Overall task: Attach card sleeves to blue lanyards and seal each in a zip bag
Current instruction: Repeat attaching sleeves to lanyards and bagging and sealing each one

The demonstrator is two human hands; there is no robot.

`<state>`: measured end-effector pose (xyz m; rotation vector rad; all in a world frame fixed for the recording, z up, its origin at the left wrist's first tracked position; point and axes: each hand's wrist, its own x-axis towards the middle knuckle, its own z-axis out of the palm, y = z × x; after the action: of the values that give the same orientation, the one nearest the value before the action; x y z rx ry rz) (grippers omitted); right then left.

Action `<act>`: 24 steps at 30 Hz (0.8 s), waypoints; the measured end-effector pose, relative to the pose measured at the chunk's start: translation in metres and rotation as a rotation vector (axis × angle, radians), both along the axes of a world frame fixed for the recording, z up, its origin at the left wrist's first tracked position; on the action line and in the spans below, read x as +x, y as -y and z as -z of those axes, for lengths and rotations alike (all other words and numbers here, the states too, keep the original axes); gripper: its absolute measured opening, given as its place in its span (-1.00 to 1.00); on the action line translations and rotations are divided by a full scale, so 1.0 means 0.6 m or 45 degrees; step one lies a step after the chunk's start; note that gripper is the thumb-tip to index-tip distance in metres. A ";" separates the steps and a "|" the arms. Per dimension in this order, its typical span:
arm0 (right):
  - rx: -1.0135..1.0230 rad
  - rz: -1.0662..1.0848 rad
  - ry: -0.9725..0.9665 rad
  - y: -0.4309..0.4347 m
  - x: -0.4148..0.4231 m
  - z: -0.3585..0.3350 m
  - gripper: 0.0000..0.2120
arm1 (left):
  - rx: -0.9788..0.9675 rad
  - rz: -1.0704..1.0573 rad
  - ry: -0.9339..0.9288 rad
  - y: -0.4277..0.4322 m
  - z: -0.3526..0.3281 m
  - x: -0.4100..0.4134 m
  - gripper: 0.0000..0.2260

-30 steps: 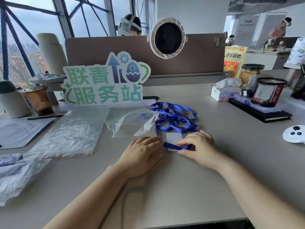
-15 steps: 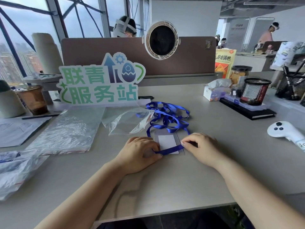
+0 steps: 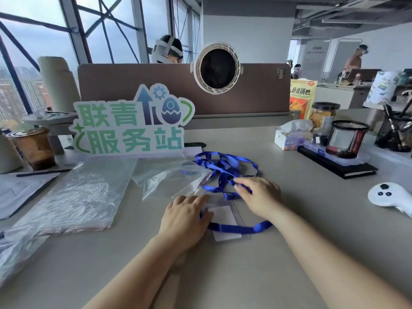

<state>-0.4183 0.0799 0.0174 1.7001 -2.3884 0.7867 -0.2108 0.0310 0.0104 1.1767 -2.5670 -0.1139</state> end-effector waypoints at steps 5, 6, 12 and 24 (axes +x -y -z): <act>0.037 0.082 0.050 0.022 -0.010 0.005 -0.54 | -0.027 0.106 -0.116 0.005 0.004 0.003 -0.72; -0.045 0.091 0.086 0.022 -0.014 0.003 -0.55 | -0.014 0.117 -0.149 0.008 0.004 0.005 -0.76; -0.141 0.153 0.151 0.035 -0.050 -0.012 -0.80 | 0.004 0.081 -0.267 0.001 -0.002 -0.006 -0.76; 0.126 0.308 -0.093 0.082 -0.073 -0.017 -0.83 | 0.204 -0.247 -0.238 -0.017 -0.022 0.014 -0.52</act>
<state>-0.4624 0.0306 0.0279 1.4064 -2.5556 0.5697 -0.2025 0.0410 0.0237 1.3944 -2.3041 -0.3723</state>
